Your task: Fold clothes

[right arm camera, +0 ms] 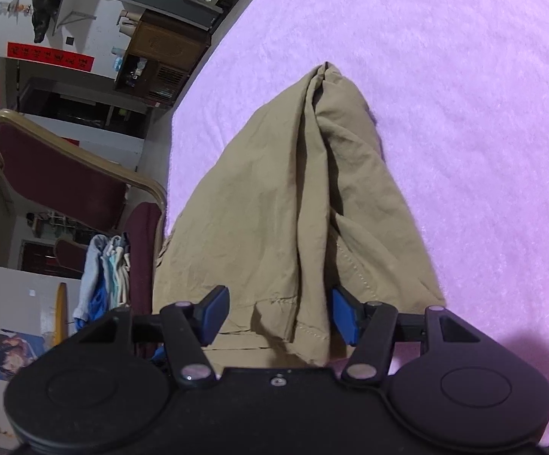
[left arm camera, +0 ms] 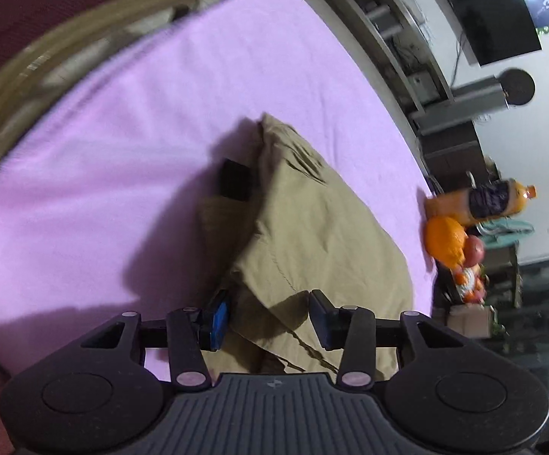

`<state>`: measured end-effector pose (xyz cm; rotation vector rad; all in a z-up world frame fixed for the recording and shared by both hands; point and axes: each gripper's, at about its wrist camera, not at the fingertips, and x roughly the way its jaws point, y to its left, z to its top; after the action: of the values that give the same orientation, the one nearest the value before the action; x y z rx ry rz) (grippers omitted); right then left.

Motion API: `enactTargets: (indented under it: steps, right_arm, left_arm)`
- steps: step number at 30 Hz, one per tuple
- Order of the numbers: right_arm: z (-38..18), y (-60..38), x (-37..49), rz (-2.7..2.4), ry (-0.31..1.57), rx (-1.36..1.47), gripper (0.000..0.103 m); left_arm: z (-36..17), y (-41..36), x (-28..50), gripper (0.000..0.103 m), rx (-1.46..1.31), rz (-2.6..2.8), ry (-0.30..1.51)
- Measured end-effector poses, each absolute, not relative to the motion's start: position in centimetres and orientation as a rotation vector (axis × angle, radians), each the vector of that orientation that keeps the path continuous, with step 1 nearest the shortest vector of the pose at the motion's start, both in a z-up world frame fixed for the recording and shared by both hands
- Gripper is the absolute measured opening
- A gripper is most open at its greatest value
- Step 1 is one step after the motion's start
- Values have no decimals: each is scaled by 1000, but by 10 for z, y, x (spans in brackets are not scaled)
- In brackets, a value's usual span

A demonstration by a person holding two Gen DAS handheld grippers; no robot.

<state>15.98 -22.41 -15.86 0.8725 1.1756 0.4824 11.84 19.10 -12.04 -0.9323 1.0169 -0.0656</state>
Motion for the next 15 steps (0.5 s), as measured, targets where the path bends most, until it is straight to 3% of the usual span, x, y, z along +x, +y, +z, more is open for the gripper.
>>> enactTargets:
  steps: [5, 13, 15]
  right_arm:
    - [-156, -231, 159, 507, 1130, 930, 58]
    - [-161, -234, 158, 463, 1147, 937, 55]
    - [-161, -233, 158, 444, 1144, 924, 51]
  left_arm:
    - [-111, 200, 112, 38, -1043, -137, 900]
    - [-123, 184, 130, 37, -1009, -86, 984]
    - [-122, 182, 132, 27, -997, -78, 974]
